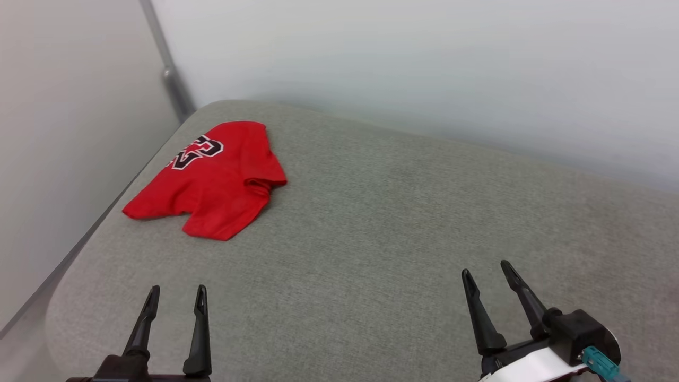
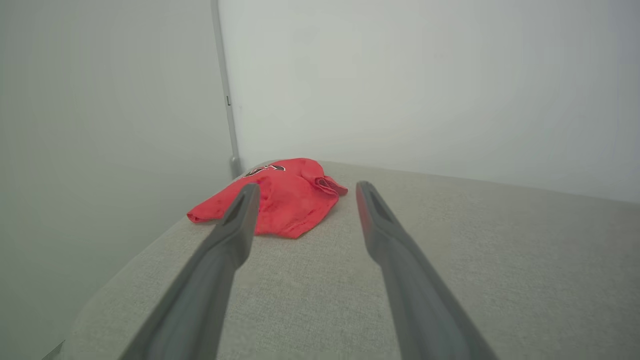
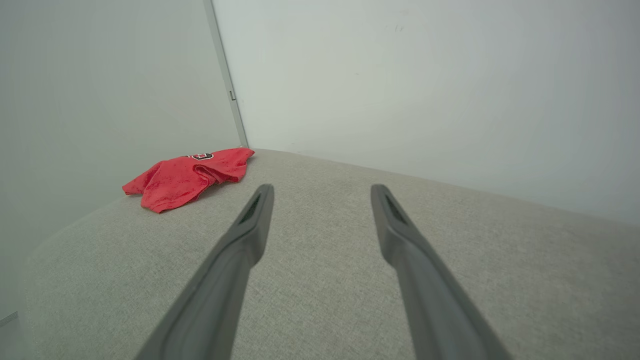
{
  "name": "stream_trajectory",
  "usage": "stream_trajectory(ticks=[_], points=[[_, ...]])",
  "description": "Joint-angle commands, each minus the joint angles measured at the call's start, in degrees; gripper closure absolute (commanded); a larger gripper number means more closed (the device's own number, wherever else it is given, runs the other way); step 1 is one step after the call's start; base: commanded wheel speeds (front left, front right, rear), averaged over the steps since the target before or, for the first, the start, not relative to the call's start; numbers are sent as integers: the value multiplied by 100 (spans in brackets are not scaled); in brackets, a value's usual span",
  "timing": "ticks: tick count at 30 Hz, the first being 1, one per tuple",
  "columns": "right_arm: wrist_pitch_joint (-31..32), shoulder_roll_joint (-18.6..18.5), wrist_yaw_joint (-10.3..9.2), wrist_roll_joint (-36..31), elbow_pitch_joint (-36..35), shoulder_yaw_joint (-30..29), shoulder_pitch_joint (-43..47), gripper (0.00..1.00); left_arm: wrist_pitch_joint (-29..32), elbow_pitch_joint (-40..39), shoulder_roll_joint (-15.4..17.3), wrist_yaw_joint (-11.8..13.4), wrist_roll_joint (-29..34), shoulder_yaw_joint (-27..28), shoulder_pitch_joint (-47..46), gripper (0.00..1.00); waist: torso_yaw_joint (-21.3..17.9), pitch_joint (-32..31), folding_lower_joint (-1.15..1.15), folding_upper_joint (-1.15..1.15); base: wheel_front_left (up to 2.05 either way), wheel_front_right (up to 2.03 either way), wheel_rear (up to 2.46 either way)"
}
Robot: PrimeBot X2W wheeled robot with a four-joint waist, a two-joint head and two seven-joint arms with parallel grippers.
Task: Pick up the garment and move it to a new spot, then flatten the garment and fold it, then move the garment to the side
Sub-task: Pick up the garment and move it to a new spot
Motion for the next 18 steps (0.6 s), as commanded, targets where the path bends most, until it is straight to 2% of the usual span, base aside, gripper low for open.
stream_trajectory(ticks=[1,9,18], points=[[-14,3,-2,36,15,19,38,0,-15,7,-9,-14,4,9,74,0,111,0,0,0,0,0,0],[-14,3,-2,54,35,58,65,0,-15,62,-9,-35,6,21,46,0,312,-37,0,0,0,0,0],[-14,3,-2,58,27,85,16,0,-15,29,-9,-70,-8,81,-3,0,285,5,0,0,0,0,0]])
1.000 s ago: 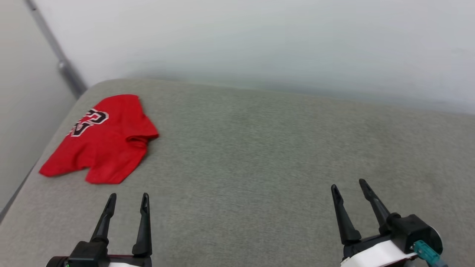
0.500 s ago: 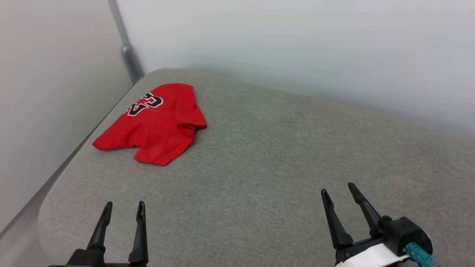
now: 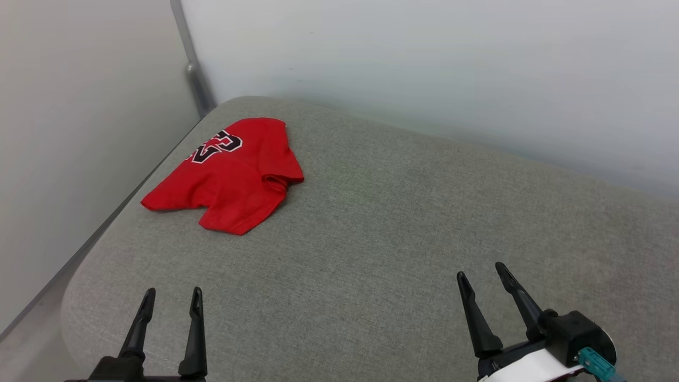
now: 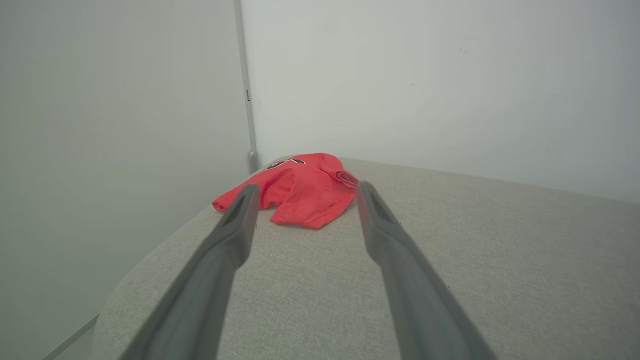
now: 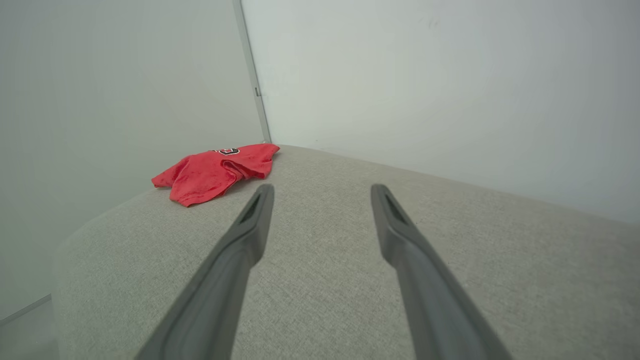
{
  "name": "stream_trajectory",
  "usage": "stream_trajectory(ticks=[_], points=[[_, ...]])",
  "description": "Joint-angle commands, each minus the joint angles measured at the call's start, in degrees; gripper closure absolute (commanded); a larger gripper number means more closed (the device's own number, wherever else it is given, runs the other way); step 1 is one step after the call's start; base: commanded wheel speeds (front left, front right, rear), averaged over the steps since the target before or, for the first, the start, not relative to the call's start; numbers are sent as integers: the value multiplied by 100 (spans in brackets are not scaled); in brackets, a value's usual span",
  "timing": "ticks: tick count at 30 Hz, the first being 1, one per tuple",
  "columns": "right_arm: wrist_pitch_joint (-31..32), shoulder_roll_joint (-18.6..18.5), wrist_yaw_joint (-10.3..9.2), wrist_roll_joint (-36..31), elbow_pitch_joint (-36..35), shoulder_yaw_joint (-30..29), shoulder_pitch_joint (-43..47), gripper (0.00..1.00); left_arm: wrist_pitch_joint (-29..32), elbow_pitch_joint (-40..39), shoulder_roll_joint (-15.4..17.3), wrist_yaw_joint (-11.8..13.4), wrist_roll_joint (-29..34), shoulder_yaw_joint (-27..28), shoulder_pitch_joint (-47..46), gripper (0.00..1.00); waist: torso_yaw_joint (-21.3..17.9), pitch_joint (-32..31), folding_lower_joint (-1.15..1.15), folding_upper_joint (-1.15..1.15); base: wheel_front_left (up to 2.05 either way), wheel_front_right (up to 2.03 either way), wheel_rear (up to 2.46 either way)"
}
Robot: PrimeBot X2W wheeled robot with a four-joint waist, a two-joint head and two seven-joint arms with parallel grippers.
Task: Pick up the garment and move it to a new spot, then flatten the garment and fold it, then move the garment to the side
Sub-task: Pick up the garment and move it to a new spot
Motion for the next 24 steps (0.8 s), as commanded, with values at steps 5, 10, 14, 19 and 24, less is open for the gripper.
stream_trajectory(ticks=[5,10,14,19,24], points=[[-14,3,-2,-124,-50,-6,-137,0,-16,26,-10,-46,-196,54,-179,0,-160,248,0,0,0,0,0],[-14,2,-2,-353,-170,-124,-301,0,-15,146,154,-87,-290,92,-634,0,-399,729,0,0,0,0,0],[-14,2,-2,-593,-298,-188,-451,0,-15,600,702,-97,-769,-261,-1249,0,-618,1221,0,0,0,0,0],[-13,0,-2,-854,-475,-288,-635,0,168,1285,1883,-93,-1855,-718,-2418,0,-913,1821,0,0,0,0,0],[-14,1,-2,-1014,-730,-377,-828,0,1121,1796,3109,-93,-3008,-1063,-3666,0,-1235,2438,0,0,0,0,0]])
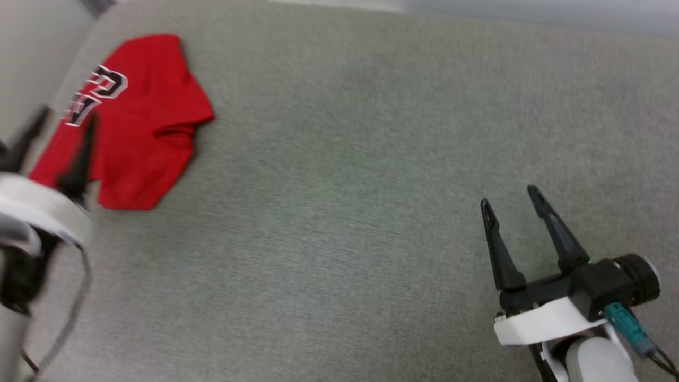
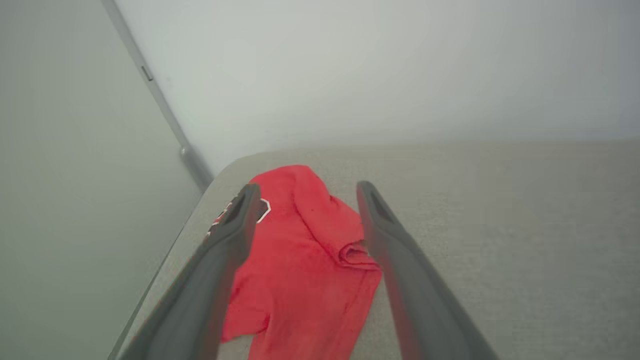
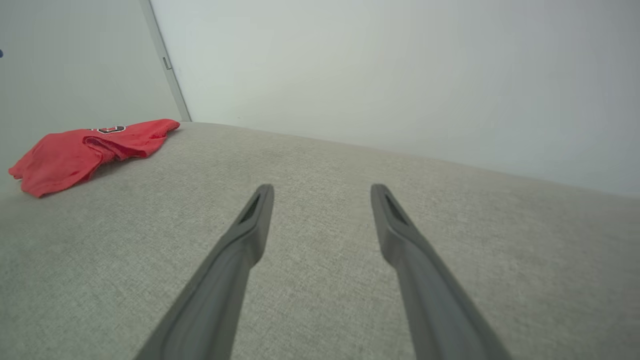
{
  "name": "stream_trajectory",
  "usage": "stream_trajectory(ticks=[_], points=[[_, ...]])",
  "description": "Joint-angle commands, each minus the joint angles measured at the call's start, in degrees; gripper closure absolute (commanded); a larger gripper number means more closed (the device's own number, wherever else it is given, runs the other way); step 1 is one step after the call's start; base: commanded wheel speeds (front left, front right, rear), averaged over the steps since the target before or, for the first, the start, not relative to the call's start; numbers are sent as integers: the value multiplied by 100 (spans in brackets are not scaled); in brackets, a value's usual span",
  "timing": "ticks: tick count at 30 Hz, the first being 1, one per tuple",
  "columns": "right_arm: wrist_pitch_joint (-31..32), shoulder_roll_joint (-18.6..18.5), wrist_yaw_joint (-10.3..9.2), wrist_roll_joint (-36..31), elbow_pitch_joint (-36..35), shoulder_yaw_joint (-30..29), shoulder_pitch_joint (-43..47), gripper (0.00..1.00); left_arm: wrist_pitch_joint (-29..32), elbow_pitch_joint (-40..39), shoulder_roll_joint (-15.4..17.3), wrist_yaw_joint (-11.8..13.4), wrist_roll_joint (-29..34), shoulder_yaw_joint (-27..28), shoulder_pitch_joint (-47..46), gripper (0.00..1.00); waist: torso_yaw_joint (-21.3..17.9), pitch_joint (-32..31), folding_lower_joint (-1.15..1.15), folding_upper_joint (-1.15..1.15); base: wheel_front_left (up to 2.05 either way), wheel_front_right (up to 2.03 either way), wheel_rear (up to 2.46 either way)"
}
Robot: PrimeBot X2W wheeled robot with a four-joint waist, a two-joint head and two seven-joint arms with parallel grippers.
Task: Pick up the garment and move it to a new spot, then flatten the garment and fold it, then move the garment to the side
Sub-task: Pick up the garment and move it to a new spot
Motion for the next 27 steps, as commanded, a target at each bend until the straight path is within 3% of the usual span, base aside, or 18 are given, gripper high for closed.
stream_trajectory(ticks=[1,6,12,17,23,24,25,26,27], points=[[-14,-3,-2,-46,-82,-42,-119,0,265,120,241,9,-323,-117,-390,0,-415,570,-1,0,0,0,0],[-14,-1,-2,-135,-256,-169,-301,0,1532,618,1186,9,-1321,-554,-1450,0,-694,1100,-1,0,0,0,0],[-14,-2,-2,-92,-416,-226,-399,0,2997,1155,1750,9,-2497,-930,-2361,0,-944,1572,-1,0,0,0,0],[-11,-10,-3,90,-468,-260,-459,0,3818,1512,1958,8,-3142,-1297,-2703,0,-1120,1864,-1,0,0,0,0],[11,-20,-6,138,-448,-288,-475,0,4120,1721,1959,9,-3510,-1611,-2855,0,-1183,2035,-1,0,0,0,0],[24,-22,-6,132,-431,-283,-471,0,4190,1771,1926,8,-3569,-1691,-2865,24,-1187,2048,-1,0,0,0,0],[25,-23,-6,134,-418,-275,-466,0,4277,1821,1901,8,-3611,-1796,-2845,57,-1189,2055,-1,0,0,0,0],[26,-24,-6,144,-406,-273,-467,0,4335,1864,1878,8,-3643,-1902,-2813,97,-1191,2057,-1,0,0,0,0],[26,-25,-6,152,-392,-269,-472,0,4396,1903,1857,8,-3669,-1995,-2795,100,-1190,2053,-1,0,0,0,0]])
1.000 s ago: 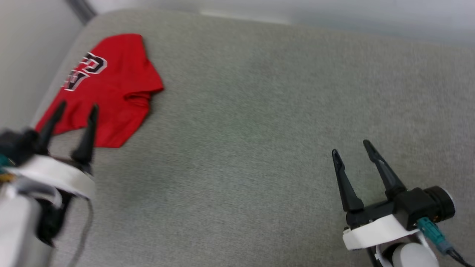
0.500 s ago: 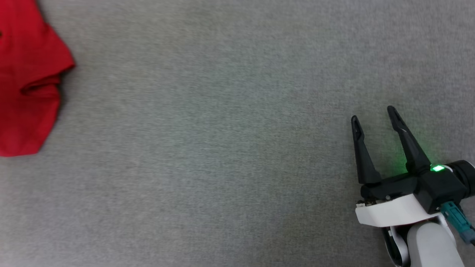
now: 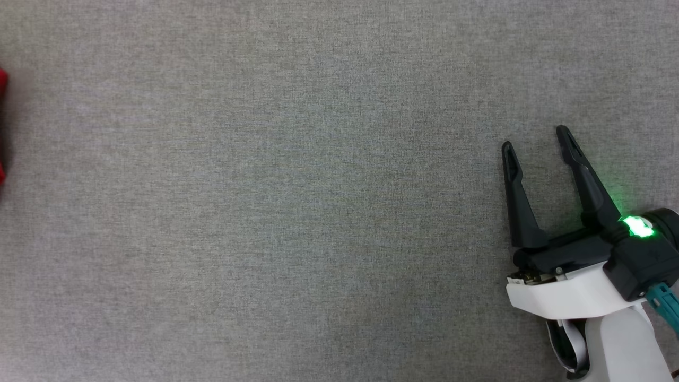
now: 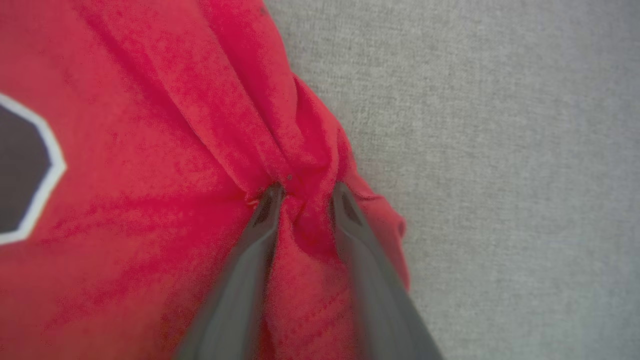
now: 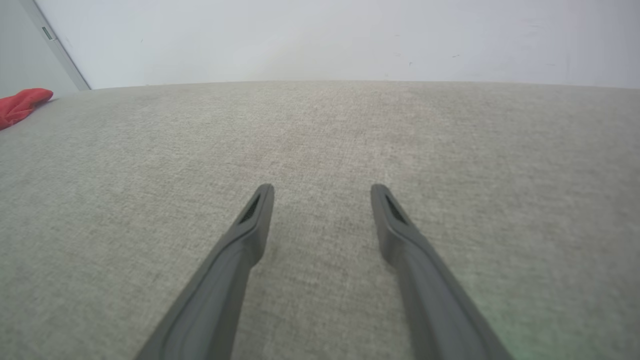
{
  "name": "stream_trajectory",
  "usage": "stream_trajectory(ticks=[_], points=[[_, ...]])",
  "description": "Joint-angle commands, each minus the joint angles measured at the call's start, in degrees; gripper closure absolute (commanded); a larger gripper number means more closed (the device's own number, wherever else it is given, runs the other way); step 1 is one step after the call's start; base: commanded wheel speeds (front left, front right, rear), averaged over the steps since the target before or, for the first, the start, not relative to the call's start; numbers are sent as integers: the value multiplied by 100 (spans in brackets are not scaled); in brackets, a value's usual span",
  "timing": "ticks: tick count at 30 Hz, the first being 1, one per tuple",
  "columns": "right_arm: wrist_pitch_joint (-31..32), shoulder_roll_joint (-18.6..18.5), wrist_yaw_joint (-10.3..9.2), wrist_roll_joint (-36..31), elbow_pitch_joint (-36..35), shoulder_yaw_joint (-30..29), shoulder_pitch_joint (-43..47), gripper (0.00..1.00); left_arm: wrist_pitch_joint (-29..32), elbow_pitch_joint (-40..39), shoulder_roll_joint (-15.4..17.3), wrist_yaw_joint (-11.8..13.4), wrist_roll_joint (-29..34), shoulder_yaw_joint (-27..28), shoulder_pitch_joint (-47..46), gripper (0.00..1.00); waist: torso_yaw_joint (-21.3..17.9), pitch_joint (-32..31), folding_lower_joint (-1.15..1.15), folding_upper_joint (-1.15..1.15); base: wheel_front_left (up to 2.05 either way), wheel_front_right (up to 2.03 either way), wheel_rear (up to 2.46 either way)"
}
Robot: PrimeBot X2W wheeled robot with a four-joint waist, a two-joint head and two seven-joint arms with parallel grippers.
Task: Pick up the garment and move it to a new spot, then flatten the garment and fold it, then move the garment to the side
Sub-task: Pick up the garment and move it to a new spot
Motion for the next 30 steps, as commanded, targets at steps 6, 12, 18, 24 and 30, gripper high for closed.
stream_trajectory(ticks=[6,12,18,24,30], points=[[73,-48,-11,-24,314,-77,29,0,-284,113,-285,-5,-129,-367,81,100,77,-175,0,0,0,0,0],[46,-39,-10,3,391,-43,143,0,-1490,-30,-59,0,64,-537,5,100,181,-780,0,0,0,0,0],[38,-35,-9,70,638,-53,260,0,-2536,-317,266,7,231,-828,125,100,209,-1604,0,0,0,0,0],[38,-35,-9,230,837,-123,441,0,-3518,-768,520,6,659,-1125,56,100,195,-2297,0,0,0,0,0],[38,-35,-9,443,916,-167,556,0,-4183,-1286,515,6,1167,-1246,-270,100,43,-2716,0,0,0,0,0]])
